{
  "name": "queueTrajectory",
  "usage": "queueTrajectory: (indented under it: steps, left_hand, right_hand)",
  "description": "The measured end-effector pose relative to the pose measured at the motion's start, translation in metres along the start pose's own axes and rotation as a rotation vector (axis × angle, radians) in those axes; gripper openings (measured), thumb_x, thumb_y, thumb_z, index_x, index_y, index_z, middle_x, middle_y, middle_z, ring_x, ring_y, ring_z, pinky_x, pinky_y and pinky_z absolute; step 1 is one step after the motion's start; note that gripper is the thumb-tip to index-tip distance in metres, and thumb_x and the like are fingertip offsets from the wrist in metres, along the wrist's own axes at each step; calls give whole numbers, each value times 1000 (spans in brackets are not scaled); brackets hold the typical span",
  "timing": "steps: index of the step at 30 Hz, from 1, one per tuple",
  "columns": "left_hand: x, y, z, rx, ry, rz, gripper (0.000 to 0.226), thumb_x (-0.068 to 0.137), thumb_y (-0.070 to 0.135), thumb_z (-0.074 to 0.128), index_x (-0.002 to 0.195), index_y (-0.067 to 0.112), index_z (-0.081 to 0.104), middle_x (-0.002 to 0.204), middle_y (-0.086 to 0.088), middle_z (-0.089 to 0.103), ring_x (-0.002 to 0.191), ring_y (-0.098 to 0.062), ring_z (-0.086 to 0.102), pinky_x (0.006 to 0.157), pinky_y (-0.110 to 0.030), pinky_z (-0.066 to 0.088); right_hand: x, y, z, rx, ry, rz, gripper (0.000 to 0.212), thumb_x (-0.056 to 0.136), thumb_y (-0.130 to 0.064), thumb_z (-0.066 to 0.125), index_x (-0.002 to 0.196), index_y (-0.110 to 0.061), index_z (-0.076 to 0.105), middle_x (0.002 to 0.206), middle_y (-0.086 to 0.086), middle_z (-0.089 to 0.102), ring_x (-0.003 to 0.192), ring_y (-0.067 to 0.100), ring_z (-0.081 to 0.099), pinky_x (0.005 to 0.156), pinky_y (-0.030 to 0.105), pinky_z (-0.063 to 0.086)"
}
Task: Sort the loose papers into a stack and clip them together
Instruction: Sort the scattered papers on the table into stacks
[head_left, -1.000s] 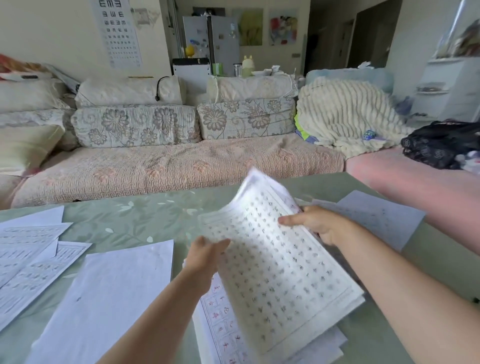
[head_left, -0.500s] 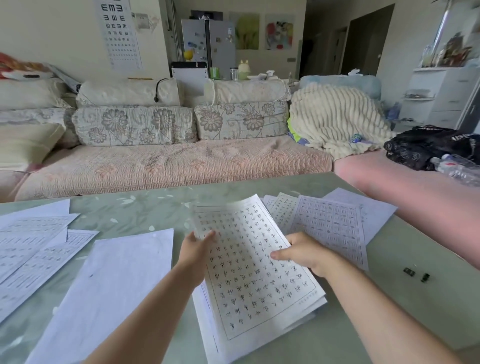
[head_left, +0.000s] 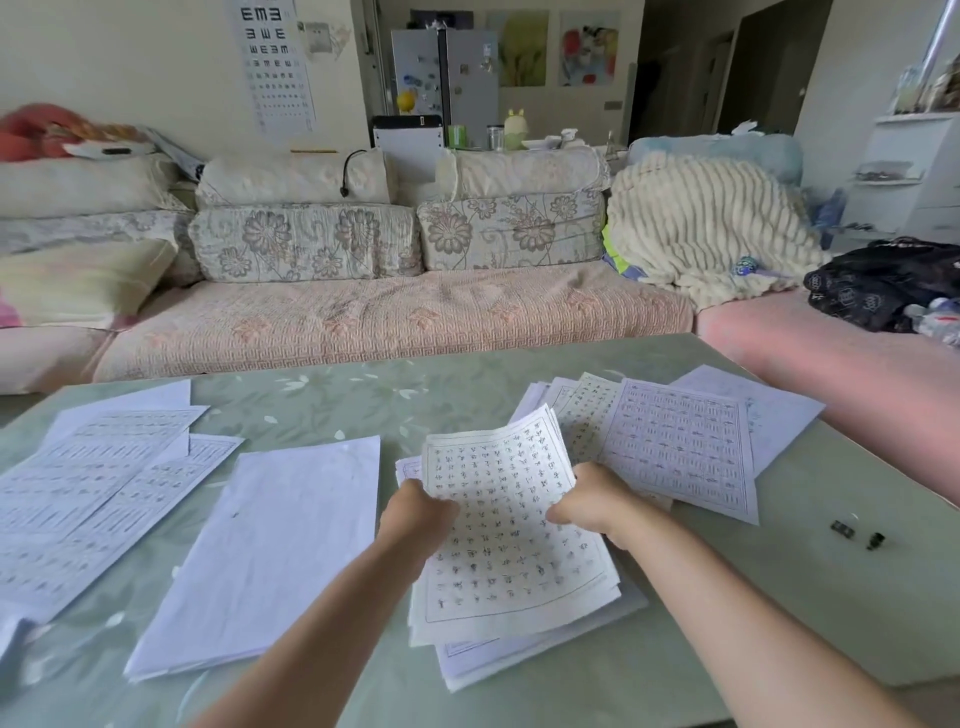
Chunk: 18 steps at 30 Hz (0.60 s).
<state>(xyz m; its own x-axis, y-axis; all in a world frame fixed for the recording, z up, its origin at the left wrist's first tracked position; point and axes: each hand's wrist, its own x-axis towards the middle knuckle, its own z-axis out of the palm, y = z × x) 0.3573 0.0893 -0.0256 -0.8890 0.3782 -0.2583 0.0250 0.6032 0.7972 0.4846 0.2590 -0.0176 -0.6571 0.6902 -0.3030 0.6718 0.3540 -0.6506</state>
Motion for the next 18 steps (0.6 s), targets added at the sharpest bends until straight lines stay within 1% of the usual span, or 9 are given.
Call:
queueTrajectory:
  steps: [2,4,7,9,12,14,15,16,18]
  left_hand:
    - [-2,-1,-1,-30,28,-4,46,83,14,56,128,12,48,89,1,58,74,-17,57,55,-23,44]
    - [-5,-2,-3,-42,53,18,46,86,11,57,131,11,48,83,7,51,67,-7,49,51,-21,37]
    - [-2,-8,-4,-68,36,33,63,86,11,60,145,12,37,103,5,49,67,-2,44,52,-20,33]
    - [1,-13,-7,-81,25,59,63,86,13,61,144,12,38,117,3,52,72,-4,48,58,-21,36]
    - [0,-13,-14,-78,12,98,52,88,20,64,135,10,47,134,-7,55,83,-11,55,67,-24,39]
    - [2,-9,-20,-152,-8,115,70,87,33,69,145,10,36,142,-6,49,110,-20,55,79,-26,39]
    - [4,-5,-22,-197,-28,117,77,84,40,70,146,11,34,140,-5,50,116,-22,55,85,-27,41]
    - [5,0,-23,-227,-54,134,76,81,47,71,141,11,41,130,-3,57,111,-21,59,86,-26,44]
    - [3,13,-25,-239,-76,199,49,80,49,71,107,10,56,92,2,65,77,-11,60,66,-23,48]
  right_hand:
    - [-2,-6,3,32,5,23,43,65,-22,81,105,-13,66,103,0,71,93,19,67,83,32,56]
    - [-1,-8,4,99,26,65,33,76,-14,79,105,-10,64,102,1,67,93,20,64,78,27,50]
    - [0,-3,7,113,18,103,41,80,-11,78,116,-5,59,107,2,62,108,26,62,83,29,47]
    - [0,1,7,98,-1,87,51,77,-14,82,121,-6,59,119,2,65,114,26,62,94,33,49]
    - [-1,5,-7,205,-1,3,46,80,-8,79,123,-12,63,123,2,68,108,22,64,90,33,50]
    - [-4,7,-18,332,29,-57,42,82,-7,76,121,-11,62,120,3,69,107,22,65,94,38,52]
    - [-7,7,-23,388,41,-88,40,83,-6,76,120,-11,62,118,4,69,107,22,65,98,43,51]
    - [-9,7,-26,438,53,-119,37,83,-6,75,118,-12,63,117,3,69,108,21,65,101,46,49]
    - [-15,5,-29,483,85,-196,30,84,-4,74,107,-19,64,111,-2,70,108,19,65,103,44,48]
